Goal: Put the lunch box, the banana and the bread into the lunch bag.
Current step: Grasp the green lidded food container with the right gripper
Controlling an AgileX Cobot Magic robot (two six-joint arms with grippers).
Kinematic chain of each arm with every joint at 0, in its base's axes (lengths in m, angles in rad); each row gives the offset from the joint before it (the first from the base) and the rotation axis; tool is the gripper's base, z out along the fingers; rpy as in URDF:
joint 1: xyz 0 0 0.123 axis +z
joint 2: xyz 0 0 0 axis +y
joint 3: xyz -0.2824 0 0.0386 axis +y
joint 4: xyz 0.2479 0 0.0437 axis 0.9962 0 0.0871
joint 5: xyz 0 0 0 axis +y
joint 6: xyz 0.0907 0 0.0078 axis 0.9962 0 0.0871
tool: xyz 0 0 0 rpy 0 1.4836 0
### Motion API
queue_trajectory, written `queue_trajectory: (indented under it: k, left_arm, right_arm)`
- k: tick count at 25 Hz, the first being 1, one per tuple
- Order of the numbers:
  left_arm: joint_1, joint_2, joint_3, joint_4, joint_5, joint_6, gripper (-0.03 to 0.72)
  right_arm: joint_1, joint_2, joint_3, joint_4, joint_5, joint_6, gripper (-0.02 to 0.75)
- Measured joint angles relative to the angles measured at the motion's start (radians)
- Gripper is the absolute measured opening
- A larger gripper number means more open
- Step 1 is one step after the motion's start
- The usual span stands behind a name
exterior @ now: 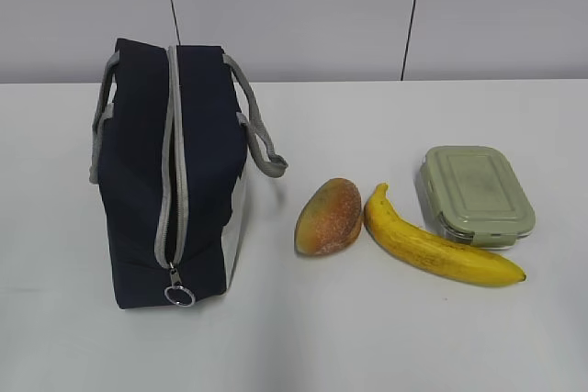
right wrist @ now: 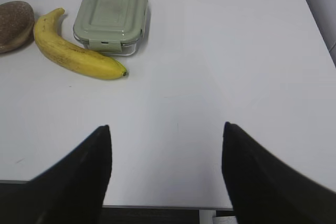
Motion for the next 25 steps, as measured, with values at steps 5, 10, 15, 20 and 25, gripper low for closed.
queue_trajectory:
  k: [5,10,15,20,25]
  left_arm:
    - [0.000,0.000,0.000,0.000,0.000,0.000,0.549]
    - [0.000,0.000,0.000,0.000,0.000,0.000,0.545]
    - [0.000,0.000,0.000,0.000,0.000,0.000,0.531]
    - [0.000,0.000,0.000,0.000,0.000,0.000,0.530]
    - [0.000,0.000,0.000,0.000,0.000,0.000,0.529]
  right_arm:
    - [0.000,0.000,0.000,0.000,0.000,0.000,0.498]
    - [0.000,0.000,0.000,-0.002,0.000,0.000,0.498]
    - [0.000,0.000,0.000,-0.002,0.000,0.000,0.497]
    - [0.000,0.000,0.000,-0.002,0.000,0.001,0.497]
    - [0.000,0.000,0.000,-0.011,0.000,0.001,0.497]
